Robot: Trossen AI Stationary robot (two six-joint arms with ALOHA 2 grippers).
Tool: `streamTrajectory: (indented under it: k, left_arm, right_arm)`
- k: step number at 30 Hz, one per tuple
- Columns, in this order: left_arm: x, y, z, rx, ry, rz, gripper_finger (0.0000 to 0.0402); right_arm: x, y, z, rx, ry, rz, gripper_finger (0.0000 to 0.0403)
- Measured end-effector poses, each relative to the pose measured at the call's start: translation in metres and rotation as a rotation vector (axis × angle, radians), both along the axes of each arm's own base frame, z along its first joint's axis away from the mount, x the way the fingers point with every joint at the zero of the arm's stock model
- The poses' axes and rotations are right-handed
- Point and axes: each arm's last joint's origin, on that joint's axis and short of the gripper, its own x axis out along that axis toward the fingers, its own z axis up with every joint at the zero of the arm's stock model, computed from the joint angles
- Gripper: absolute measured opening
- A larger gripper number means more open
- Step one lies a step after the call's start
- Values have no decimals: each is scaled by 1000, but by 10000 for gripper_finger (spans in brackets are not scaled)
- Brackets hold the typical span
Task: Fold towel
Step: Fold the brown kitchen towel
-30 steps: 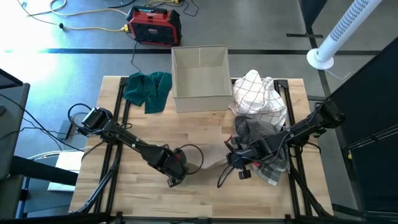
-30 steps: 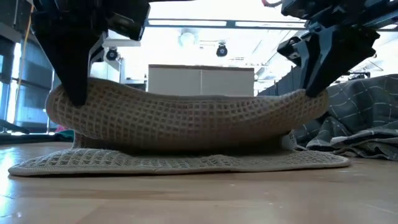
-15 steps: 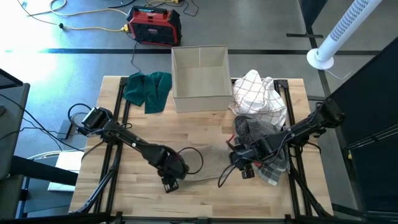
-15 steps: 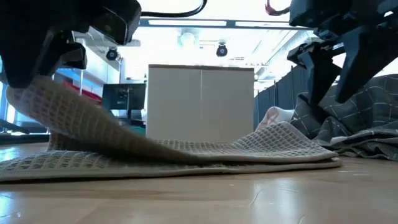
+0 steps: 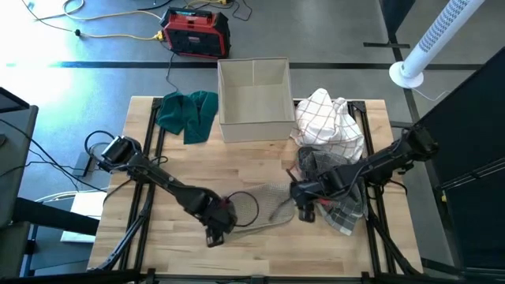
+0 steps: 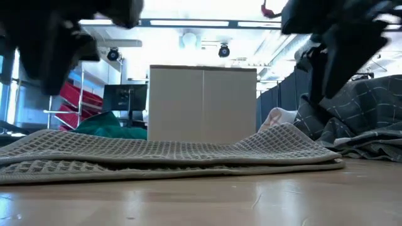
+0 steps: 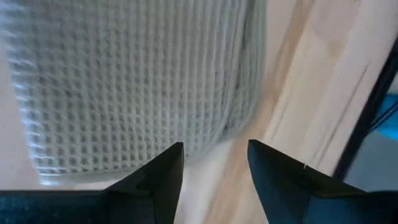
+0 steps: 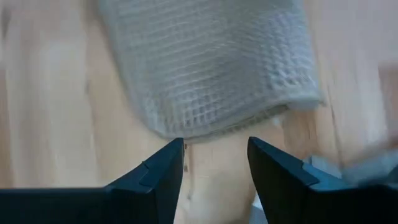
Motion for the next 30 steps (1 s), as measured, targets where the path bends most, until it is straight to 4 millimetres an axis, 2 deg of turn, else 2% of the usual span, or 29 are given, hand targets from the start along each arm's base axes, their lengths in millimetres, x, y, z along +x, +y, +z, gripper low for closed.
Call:
streamTrajectory:
  k: [8, 10, 17, 28, 30]
  left_arm:
    - [-28, -9, -36, 72, 38, -76, 129]
    - [-34, -9, -45, 86, 51, -77, 119]
    - [-49, -12, -63, 127, 11, -52, 95]
    - [-51, -13, -67, 219, -72, -41, 91]
    - [-51, -10, -70, 228, -87, -24, 91]
  right_arm:
    - [11, -26, -4, 185, 20, -532, 163]
    - [13, -30, -7, 202, 24, -619, 163]
    - [22, -25, -35, 207, 112, -683, 162]
    - [38, -28, -72, 155, 145, -712, 161]
    - [36, -30, -71, 138, 161, -697, 135]
